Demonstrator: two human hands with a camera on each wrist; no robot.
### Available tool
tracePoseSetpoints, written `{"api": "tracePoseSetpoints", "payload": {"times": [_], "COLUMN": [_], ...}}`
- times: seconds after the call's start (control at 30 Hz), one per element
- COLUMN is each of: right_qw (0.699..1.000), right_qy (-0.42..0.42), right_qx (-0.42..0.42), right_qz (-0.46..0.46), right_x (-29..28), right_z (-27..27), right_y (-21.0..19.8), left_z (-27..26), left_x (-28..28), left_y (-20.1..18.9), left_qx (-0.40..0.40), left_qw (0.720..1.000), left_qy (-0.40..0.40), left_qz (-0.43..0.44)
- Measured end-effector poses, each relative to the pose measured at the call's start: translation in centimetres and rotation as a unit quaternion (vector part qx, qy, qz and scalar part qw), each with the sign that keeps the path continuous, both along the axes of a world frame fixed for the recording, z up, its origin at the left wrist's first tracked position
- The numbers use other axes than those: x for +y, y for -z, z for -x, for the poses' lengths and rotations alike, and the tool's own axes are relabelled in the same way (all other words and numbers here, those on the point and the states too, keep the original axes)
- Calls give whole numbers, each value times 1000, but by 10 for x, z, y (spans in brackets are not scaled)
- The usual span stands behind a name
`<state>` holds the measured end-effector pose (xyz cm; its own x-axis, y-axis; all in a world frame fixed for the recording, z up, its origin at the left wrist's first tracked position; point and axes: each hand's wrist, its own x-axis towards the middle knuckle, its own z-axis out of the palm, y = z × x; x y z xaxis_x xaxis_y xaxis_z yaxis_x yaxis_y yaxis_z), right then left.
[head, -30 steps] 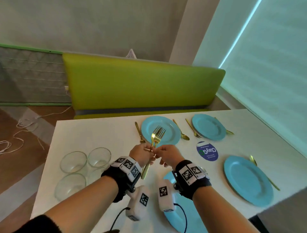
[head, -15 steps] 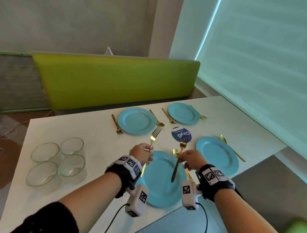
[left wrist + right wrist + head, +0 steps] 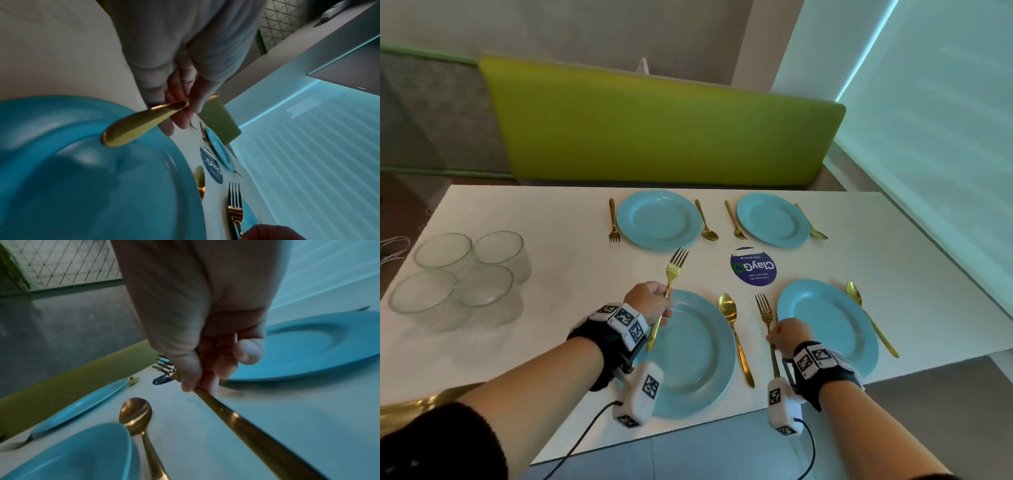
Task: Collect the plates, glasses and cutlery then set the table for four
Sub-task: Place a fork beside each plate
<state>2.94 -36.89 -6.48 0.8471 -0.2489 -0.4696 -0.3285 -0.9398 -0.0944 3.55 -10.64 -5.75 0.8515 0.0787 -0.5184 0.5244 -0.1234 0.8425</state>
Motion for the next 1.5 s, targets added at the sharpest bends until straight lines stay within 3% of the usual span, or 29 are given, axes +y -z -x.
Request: {"api": "tracePoseSetpoints", "payload": {"times": [0.17, 0.63, 1.23, 1.5], "right_qw": [998, 995, 992, 987], "right_qy": [-46, 64, 87, 45], "right_qx": [19, -55, -87, -146], "right_qz": [46, 43, 36, -54], "right_x": [-1, -15, -20, 33], "right_z": [-13, -26, -14, -3], "right_y": [21, 39, 30, 3], "left_z": [-1, -8, 1, 15], "left_x": [1, -25, -32, -13], "left_y": [9, 9, 7, 5], "left_qx": [5, -9, 5, 33], "left_qw": [1000, 999, 1000, 999], "left_qy": [-17, -30, -14, -27], "left_qz": [-15, -20, -18, 9]}}
